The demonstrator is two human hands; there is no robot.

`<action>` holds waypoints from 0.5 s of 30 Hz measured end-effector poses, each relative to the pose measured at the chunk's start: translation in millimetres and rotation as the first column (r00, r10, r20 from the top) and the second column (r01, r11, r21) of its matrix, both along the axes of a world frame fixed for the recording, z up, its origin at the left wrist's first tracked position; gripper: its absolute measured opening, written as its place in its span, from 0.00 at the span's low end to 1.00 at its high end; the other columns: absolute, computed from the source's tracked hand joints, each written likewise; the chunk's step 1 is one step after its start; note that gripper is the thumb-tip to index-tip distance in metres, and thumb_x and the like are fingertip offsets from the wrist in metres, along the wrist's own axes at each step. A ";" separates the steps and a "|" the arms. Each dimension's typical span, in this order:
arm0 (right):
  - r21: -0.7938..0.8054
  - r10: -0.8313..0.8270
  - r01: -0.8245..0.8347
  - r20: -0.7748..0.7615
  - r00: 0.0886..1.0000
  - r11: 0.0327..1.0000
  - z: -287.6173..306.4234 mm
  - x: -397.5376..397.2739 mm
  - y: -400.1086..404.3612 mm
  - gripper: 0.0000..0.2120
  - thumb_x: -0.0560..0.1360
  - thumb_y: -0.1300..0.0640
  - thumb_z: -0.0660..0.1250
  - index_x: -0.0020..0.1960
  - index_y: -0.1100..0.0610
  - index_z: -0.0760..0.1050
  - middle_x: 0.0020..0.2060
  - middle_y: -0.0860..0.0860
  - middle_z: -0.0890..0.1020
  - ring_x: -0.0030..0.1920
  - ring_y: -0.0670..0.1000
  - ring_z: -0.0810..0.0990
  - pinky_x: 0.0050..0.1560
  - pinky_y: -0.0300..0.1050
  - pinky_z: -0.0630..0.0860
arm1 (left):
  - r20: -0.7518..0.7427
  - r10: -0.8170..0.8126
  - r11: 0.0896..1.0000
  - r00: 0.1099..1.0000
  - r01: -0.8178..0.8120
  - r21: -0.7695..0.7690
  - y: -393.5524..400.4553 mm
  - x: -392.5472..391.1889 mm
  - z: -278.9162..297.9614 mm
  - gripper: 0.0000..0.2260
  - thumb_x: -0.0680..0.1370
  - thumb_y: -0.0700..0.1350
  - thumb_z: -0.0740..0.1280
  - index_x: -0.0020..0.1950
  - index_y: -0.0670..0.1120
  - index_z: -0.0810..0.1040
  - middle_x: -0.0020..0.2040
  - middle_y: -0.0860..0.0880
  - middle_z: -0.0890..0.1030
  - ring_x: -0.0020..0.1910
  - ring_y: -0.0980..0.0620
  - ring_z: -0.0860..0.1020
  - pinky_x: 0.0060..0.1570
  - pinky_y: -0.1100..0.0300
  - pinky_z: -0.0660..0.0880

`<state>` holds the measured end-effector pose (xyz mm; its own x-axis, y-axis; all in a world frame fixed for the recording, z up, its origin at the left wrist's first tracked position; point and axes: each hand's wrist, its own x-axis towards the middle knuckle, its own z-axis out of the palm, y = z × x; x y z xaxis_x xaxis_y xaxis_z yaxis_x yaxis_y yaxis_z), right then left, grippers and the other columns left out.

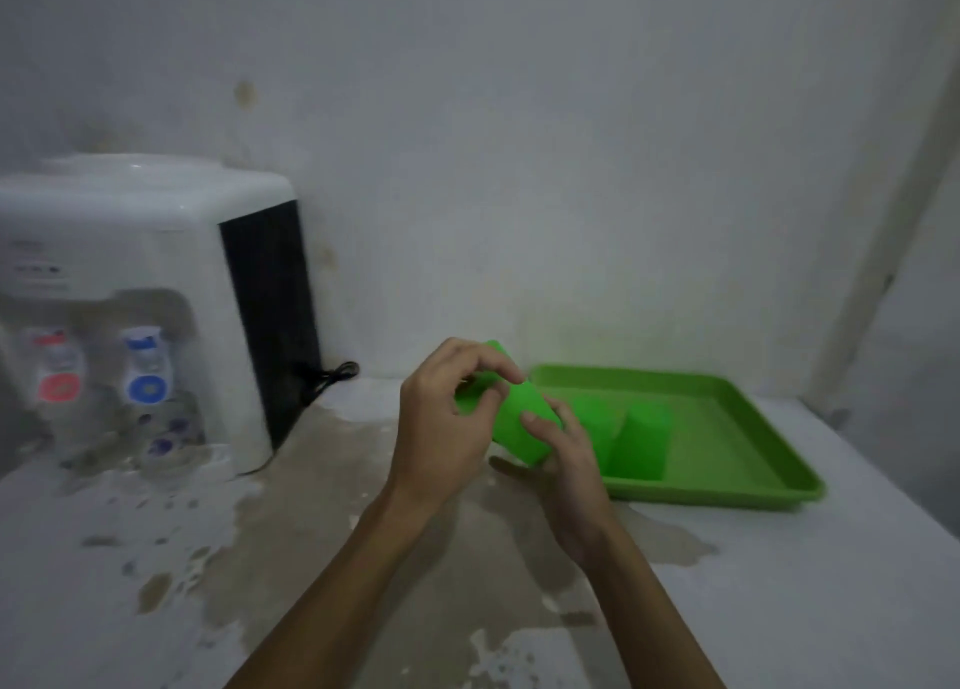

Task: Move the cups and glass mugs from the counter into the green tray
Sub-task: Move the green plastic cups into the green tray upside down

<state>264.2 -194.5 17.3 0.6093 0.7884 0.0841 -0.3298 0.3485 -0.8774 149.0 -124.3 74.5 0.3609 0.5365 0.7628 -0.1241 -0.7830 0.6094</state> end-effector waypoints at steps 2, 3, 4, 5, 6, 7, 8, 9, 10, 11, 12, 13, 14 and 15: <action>0.014 -0.056 0.057 -0.048 0.997 0.998 3.9 19.1 -17.9 0.18 0.69 0.58 0.73 0.59 0.52 0.79 0.47 0.53 0.87 0.48 0.54 0.85 0.51 0.59 0.79 | 0.023 -0.064 0.997 0.998 0.065 -0.031 -12.3 25.3 0.7 0.15 0.72 0.29 0.72 0.44 0.50 0.83 0.46 0.52 0.81 0.48 0.54 0.82 0.49 0.59 0.78; 0.015 -0.115 0.115 -0.044 0.992 0.993 5.2 31.5 -28.4 0.21 0.68 0.56 0.73 0.60 0.52 0.78 0.47 0.54 0.86 0.47 0.54 0.84 0.47 0.55 0.79 | 0.029 -0.106 0.993 0.994 0.108 -0.051 -18.5 39.6 -0.2 0.16 0.72 0.30 0.72 0.45 0.52 0.82 0.47 0.53 0.81 0.49 0.53 0.82 0.50 0.56 0.79; 0.014 -0.194 0.194 -0.043 0.980 0.981 5.4 42.1 -36.1 0.23 0.67 0.55 0.73 0.62 0.53 0.77 0.49 0.54 0.85 0.45 0.52 0.84 0.43 0.50 0.78 | 0.034 -0.142 0.987 0.989 0.144 -0.069 -23.9 50.5 -1.0 0.16 0.73 0.31 0.72 0.45 0.54 0.82 0.47 0.53 0.81 0.49 0.52 0.83 0.50 0.55 0.80; 0.005 -0.283 0.284 -0.047 0.958 0.959 6.0 53.3 -45.5 0.28 0.67 0.54 0.74 0.67 0.54 0.76 0.51 0.54 0.84 0.44 0.50 0.84 0.41 0.48 0.77 | 0.032 -0.184 0.978 0.982 0.186 -0.095 -30.3 62.9 -2.4 0.16 0.73 0.33 0.72 0.46 0.56 0.81 0.48 0.54 0.82 0.48 0.51 0.83 0.49 0.54 0.80; -0.010 -0.368 0.368 -0.060 0.928 0.930 6.3 63.3 -53.6 0.33 0.67 0.55 0.75 0.71 0.57 0.73 0.53 0.54 0.84 0.43 0.48 0.84 0.40 0.46 0.76 | 0.029 -0.220 0.967 0.975 0.222 -0.127 -35.8 72.5 -4.0 0.16 0.74 0.35 0.73 0.46 0.57 0.80 0.49 0.54 0.82 0.46 0.51 0.84 0.48 0.56 0.81; -0.011 -0.434 0.435 -0.069 0.898 0.901 5.3 72.6 -60.6 0.35 0.69 0.55 0.76 0.74 0.59 0.71 0.54 0.54 0.83 0.42 0.47 0.83 0.40 0.44 0.75 | 0.028 -0.253 0.954 0.967 0.254 -0.160 -40.0 80.0 -5.7 0.16 0.74 0.35 0.74 0.46 0.57 0.79 0.49 0.54 0.82 0.45 0.52 0.84 0.47 0.59 0.81; 0.004 -0.488 0.490 -0.067 0.870 0.872 4.9 81.4 -68.9 0.34 0.70 0.56 0.76 0.74 0.59 0.71 0.55 0.54 0.84 0.42 0.47 0.83 0.39 0.44 0.74 | 0.025 -0.287 0.940 0.958 0.287 -0.185 -43.8 87.8 -8.0 0.15 0.75 0.35 0.74 0.47 0.56 0.79 0.50 0.53 0.83 0.43 0.53 0.84 0.46 0.62 0.80; 0.009 -0.535 0.536 -0.062 0.843 0.844 4.7 89.1 -75.3 0.31 0.72 0.55 0.75 0.73 0.58 0.72 0.55 0.53 0.84 0.43 0.47 0.83 0.40 0.43 0.74 | 0.014 -0.314 0.931 0.949 0.311 -0.190 -45.6 93.9 -10.4 0.14 0.75 0.35 0.74 0.48 0.54 0.80 0.50 0.53 0.83 0.42 0.54 0.85 0.46 0.63 0.80; 0.009 -0.575 0.576 -0.052 0.816 0.817 6.3 97.1 -82.6 0.27 0.73 0.55 0.75 0.70 0.57 0.74 0.54 0.53 0.85 0.43 0.46 0.84 0.39 0.41 0.75 | -0.009 -0.337 0.926 0.942 0.329 -0.182 -47.3 102.3 -13.5 0.12 0.76 0.35 0.74 0.48 0.52 0.80 0.50 0.52 0.83 0.42 0.54 0.85 0.45 0.63 0.81; 0.013 -0.602 0.603 -0.043 0.797 0.797 8.1 102.9 -87.6 0.22 0.74 0.57 0.75 0.67 0.57 0.76 0.51 0.53 0.85 0.40 0.44 0.84 0.37 0.39 0.76 | -0.037 -0.344 0.929 0.938 0.334 -0.161 -46.4 106.6 -16.4 0.10 0.76 0.35 0.74 0.48 0.51 0.81 0.50 0.53 0.83 0.43 0.54 0.85 0.45 0.61 0.82; 0.020 -0.628 0.629 -0.030 0.777 0.777 9.3 109.2 -92.0 0.18 0.75 0.59 0.74 0.64 0.57 0.77 0.47 0.52 0.85 0.37 0.42 0.84 0.34 0.36 0.77 | -0.065 -0.342 0.934 0.937 0.332 -0.135 -44.3 111.7 -19.7 0.09 0.76 0.35 0.74 0.48 0.49 0.82 0.49 0.53 0.83 0.44 0.54 0.84 0.45 0.59 0.82; 0.023 -0.658 0.658 0.005 0.753 0.753 7.7 118.2 -95.3 0.17 0.75 0.61 0.74 0.62 0.58 0.77 0.44 0.51 0.84 0.35 0.41 0.84 0.32 0.34 0.77 | -0.085 -0.337 0.938 0.938 0.326 -0.116 -41.0 117.6 -24.0 0.08 0.76 0.35 0.73 0.47 0.48 0.83 0.48 0.55 0.83 0.44 0.54 0.84 0.46 0.56 0.83; 0.014 -0.685 0.685 0.039 0.728 0.728 7.7 124.1 -97.0 0.17 0.74 0.61 0.75 0.61 0.59 0.77 0.44 0.51 0.84 0.36 0.41 0.84 0.32 0.33 0.77 | -0.102 -0.319 0.946 0.942 0.310 -0.091 -36.7 121.7 -28.1 0.07 0.76 0.35 0.73 0.47 0.47 0.83 0.47 0.55 0.83 0.45 0.55 0.84 0.46 0.55 0.82; -0.003 -0.707 0.709 0.079 0.703 0.705 7.4 129.8 -97.4 0.18 0.73 0.61 0.76 0.61 0.60 0.77 0.45 0.51 0.85 0.40 0.44 0.85 0.35 0.35 0.79 | -0.120 -0.290 0.957 0.950 0.284 -0.061 -31.3 125.9 -33.1 0.07 0.75 0.35 0.73 0.47 0.47 0.83 0.46 0.55 0.83 0.46 0.56 0.83 0.47 0.54 0.82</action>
